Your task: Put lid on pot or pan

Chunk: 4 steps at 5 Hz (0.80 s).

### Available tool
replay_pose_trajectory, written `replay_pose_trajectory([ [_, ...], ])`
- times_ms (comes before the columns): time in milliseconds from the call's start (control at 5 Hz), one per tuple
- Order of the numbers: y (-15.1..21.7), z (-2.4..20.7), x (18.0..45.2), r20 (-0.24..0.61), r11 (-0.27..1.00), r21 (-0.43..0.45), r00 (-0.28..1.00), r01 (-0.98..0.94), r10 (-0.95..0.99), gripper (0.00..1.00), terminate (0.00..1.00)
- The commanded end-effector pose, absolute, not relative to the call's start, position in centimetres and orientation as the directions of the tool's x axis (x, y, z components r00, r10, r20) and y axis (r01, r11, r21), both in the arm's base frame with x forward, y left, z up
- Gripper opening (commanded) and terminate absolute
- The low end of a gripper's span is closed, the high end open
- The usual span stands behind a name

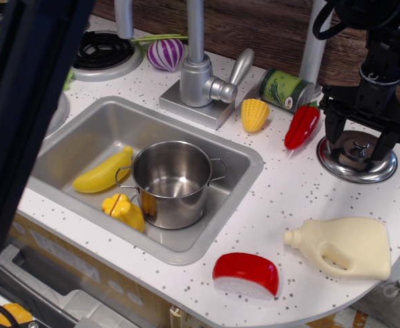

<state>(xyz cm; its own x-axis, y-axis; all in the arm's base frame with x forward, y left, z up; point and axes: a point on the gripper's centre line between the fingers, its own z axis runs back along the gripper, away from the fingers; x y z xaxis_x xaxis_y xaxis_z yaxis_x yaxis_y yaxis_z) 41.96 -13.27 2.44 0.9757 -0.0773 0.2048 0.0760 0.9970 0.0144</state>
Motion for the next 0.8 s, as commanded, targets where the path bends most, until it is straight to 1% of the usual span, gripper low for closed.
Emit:
replay_pose_trajectory([
  [0,-14.2,4.3,43.6,0.296,0.996,0.007,0.951,0.093,-0.091,1.00,0.00],
  [200,-14.1,3.6,43.8,0.301,0.995,-0.020,0.950,0.094,-0.084,1.00,0.00],
  [400,-14.1,3.1,43.8,0.302,0.997,-0.029,0.952,0.072,-0.060,0.00,0.00],
  [600,-14.0,3.1,43.9,0.293,0.997,-0.033,0.954,0.071,-0.059,0.00,0.00],
])
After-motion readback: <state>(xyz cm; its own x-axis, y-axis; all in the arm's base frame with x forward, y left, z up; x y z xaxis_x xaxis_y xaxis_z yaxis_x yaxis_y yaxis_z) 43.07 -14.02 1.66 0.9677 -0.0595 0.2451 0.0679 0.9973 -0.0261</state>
